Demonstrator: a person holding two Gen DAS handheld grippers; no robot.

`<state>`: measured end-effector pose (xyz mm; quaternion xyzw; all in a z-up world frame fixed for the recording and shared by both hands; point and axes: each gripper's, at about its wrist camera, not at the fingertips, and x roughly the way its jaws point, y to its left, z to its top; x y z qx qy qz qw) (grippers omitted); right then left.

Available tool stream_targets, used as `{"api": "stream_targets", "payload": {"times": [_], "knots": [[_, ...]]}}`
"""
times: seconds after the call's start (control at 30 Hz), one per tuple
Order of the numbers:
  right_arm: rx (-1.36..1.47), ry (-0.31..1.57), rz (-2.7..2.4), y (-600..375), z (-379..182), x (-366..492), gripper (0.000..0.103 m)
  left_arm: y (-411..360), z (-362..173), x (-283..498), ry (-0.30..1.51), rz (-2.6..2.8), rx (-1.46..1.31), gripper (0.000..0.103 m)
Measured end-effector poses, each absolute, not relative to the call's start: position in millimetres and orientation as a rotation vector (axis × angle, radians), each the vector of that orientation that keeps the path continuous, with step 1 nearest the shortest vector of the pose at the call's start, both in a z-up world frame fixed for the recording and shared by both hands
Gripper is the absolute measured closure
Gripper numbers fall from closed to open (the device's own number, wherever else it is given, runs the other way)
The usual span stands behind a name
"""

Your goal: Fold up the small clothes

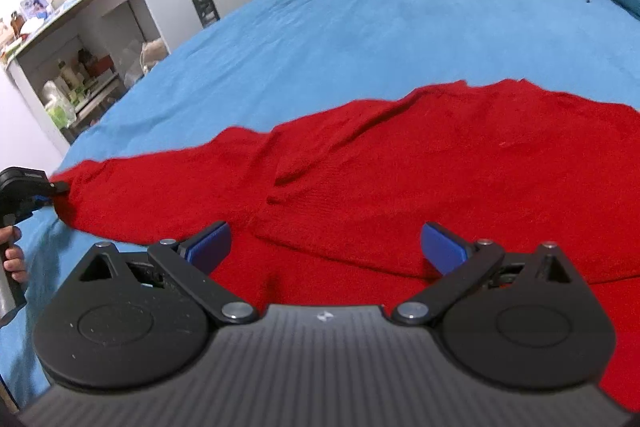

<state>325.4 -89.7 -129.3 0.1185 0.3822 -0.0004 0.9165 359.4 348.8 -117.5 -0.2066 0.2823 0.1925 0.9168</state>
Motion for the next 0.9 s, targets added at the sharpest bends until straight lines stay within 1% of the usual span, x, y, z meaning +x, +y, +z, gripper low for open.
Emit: {"api": "stream_targets", "payload": {"times": [0.17, 0.3, 0.4, 0.5, 0.63, 0.73, 0.8, 0.87, 0.9], "knots": [[0.264, 0.722, -0.053, -119, -103, 312, 0.000, 283, -63, 361, 0.473, 0.254, -0.356, 0.097], [0.292, 0.658, -0.123, -162, -79, 295, 0.000, 182, -28, 369, 0.427, 0.036, -0.287, 0.097], [0.309, 0.620, -0.188, -198, -64, 280, 0.000, 93, -21, 375, 0.448, -0.148, -0.216, 0.097], [0.301, 0.605, -0.260, -233, -56, 261, 0.000, 10, -40, 384, 0.530, -0.291, -0.155, 0.097], [0.306, 0.655, -0.314, -267, -67, 244, 0.000, -63, -98, 393, 0.687, -0.362, -0.110, 0.097], [0.279, 0.724, -0.319, -278, -87, 237, 0.000, -89, -140, 393, 0.780, -0.379, -0.074, 0.097], [0.260, 0.758, -0.311, -280, -100, 235, 0.000, -92, -153, 388, 0.793, -0.383, -0.045, 0.096], [0.252, 0.771, -0.298, -281, -107, 236, 0.000, -90, -152, 383, 0.776, -0.394, -0.030, 0.091], [0.252, 0.769, -0.290, -281, -109, 236, 0.000, -84, -147, 383, 0.778, -0.406, -0.037, 0.086]]}}
